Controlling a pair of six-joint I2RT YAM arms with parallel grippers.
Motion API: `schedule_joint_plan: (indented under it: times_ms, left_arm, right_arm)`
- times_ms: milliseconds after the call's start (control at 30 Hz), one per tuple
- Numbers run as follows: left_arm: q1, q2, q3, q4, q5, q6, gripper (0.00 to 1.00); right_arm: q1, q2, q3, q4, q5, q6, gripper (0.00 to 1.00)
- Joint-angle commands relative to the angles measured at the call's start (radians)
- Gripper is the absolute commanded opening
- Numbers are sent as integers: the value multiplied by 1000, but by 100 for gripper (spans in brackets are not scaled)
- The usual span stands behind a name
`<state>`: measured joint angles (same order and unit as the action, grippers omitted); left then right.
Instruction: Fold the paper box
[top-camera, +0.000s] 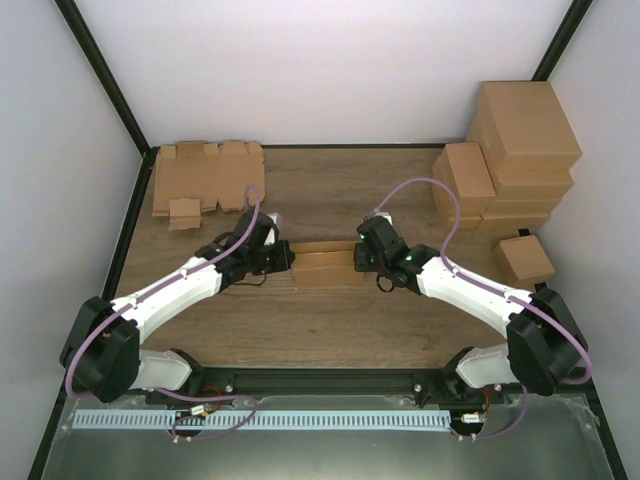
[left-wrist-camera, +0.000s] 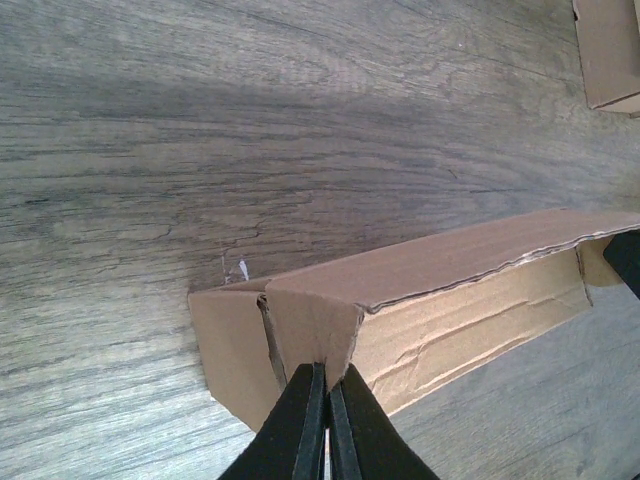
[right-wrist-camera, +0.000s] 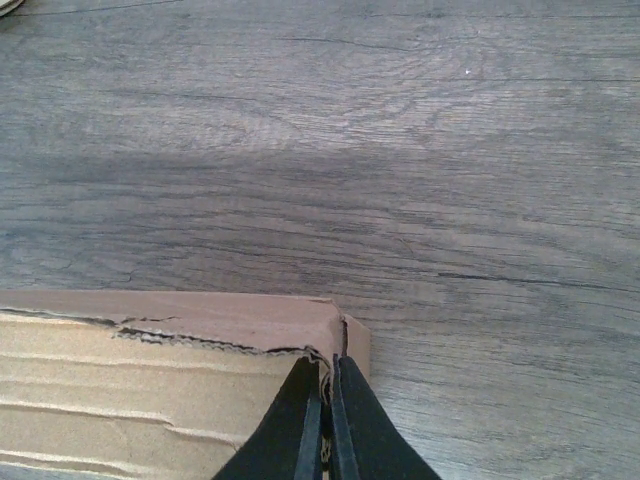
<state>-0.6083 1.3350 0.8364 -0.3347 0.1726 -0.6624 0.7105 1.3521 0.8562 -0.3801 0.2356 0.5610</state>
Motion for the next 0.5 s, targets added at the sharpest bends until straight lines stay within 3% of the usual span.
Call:
schedule_joint_plan:
  times_ms: [0, 467]
  left_arm:
    - [-12, 16, 5, -27, 10, -16, 4]
    - [-22, 7, -15, -99, -59, 25, 4]
  right_arm:
    - [10, 5, -32, -74, 10, -4, 1]
    - [10, 14, -33, -87, 36, -28, 1]
